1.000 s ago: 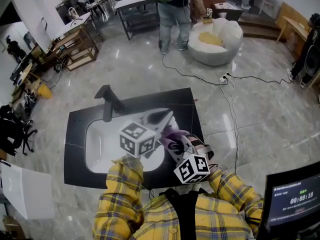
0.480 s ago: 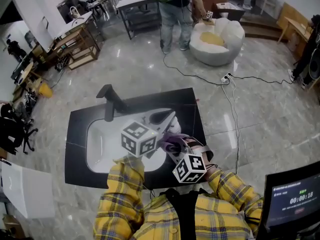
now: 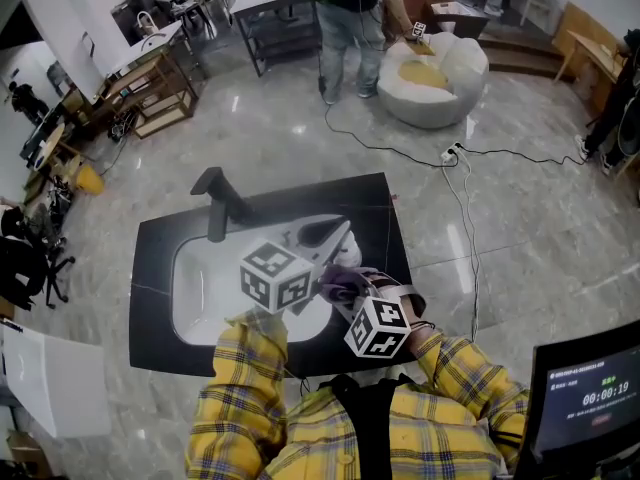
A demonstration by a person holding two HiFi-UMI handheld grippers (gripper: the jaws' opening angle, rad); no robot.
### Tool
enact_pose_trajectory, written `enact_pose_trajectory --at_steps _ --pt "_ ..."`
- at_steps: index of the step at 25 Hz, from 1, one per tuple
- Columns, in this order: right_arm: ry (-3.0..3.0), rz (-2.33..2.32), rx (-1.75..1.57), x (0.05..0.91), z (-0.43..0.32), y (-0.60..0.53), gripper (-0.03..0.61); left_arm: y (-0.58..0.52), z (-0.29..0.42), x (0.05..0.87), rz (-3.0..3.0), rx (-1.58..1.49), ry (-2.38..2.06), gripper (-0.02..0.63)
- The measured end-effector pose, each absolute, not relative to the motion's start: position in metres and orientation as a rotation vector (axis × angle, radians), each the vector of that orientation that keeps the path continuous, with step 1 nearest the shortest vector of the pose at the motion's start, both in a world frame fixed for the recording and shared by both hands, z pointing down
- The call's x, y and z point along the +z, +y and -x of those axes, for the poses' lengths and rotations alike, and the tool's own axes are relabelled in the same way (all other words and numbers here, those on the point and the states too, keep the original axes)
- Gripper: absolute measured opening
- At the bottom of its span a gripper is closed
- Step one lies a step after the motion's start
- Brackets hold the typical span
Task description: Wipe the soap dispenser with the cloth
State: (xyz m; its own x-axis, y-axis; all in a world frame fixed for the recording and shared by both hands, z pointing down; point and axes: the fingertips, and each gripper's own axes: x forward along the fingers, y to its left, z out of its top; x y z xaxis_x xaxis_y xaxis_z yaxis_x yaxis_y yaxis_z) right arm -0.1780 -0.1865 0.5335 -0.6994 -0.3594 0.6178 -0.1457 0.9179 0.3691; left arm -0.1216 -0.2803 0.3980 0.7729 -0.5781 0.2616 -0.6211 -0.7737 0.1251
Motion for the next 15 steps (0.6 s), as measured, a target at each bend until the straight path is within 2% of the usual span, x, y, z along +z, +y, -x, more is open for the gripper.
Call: enact_pose_trajectory --at_steps 15 --pt "-2.369 -0.212 0.040 0.551 0.172 -0.179 0.048 -0.278 0.118 0.397 -2.763 0.311 -0.947 0.005"
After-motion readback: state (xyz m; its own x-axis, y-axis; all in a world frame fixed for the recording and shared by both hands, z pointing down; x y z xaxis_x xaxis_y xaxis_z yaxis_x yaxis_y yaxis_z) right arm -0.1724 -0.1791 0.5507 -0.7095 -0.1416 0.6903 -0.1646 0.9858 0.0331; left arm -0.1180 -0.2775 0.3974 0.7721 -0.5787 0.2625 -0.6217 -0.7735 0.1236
